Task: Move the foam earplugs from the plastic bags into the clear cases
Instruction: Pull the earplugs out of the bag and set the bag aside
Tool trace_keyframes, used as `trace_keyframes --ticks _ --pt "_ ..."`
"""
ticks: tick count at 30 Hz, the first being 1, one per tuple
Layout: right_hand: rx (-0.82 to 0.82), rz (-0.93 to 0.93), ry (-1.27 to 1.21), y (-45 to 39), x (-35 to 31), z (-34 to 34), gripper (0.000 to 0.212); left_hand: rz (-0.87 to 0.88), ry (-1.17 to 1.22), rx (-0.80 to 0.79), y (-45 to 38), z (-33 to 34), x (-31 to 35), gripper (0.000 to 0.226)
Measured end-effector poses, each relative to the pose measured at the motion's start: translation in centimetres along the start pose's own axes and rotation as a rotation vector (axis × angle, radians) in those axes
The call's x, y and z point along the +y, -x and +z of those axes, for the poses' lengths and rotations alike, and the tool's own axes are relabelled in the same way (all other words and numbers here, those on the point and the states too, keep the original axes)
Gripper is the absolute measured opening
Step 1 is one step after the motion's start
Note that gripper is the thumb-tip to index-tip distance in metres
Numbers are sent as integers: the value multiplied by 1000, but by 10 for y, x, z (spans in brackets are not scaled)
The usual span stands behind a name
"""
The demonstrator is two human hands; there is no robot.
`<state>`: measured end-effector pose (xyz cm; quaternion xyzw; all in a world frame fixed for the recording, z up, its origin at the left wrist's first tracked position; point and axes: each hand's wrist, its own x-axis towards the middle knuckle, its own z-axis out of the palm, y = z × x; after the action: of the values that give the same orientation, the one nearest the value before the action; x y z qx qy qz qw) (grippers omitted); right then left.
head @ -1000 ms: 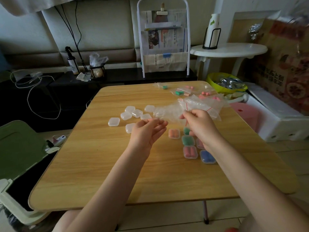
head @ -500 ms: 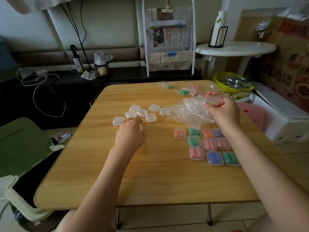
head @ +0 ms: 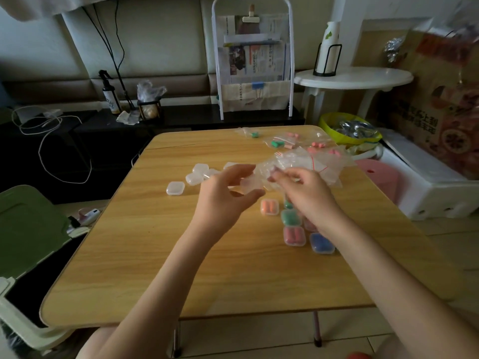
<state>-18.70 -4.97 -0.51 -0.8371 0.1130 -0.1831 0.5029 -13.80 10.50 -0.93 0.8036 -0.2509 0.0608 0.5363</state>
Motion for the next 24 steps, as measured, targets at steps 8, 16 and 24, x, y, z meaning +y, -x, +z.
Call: trace_keyframes --ticks 8,16,24 --pt "-244 247 -497 5 -2 0 23 -43 243 -30 0 6 -1 40" --pt "-509 412 -676 6 -7 -3 28 8 246 -71 1 2 -3 25" --pt "-574 456 -719 2 -5 -9 16 33 226 -186 3 -7 -2 27"
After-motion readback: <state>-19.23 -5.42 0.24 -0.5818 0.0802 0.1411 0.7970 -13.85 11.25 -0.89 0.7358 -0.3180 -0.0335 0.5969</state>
